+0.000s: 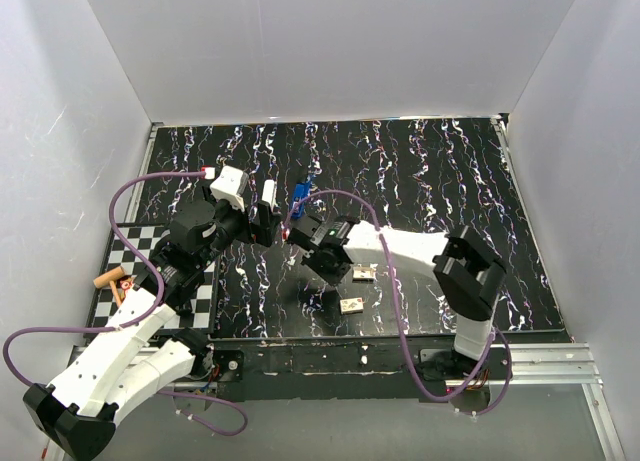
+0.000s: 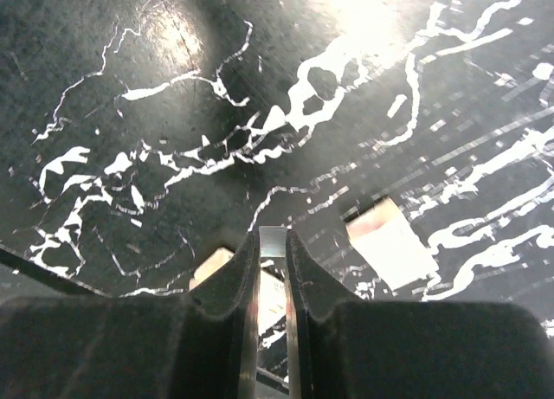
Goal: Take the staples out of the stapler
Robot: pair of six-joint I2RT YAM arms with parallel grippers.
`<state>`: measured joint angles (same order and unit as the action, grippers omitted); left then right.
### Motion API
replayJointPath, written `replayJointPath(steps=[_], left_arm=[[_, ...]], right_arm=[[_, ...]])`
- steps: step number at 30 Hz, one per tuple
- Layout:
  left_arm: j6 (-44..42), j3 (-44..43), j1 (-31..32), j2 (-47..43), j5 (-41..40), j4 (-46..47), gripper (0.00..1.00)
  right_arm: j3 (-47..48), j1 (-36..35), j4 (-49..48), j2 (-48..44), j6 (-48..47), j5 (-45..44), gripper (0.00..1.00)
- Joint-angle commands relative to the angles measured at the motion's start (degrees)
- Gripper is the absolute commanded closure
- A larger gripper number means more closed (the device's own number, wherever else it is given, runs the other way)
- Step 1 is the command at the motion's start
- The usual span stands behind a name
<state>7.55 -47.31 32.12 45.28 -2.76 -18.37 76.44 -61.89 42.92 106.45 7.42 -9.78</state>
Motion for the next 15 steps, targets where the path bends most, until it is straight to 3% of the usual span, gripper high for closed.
replayJointPath(steps=[1, 15], left_arm=[[-0.2, -0.1, 0.1, -0.7, -0.5, 0.4, 0.02], [-0.1, -0.2, 0.0, -0.9, -0.1, 0.4, 0.02]], right_arm=[[2.3, 0.7, 4.4, -6.8, 4.1, -4.1, 0.89], [-6.0, 9.1, -0.5, -13.6, 14.5, -3.2, 0.89]])
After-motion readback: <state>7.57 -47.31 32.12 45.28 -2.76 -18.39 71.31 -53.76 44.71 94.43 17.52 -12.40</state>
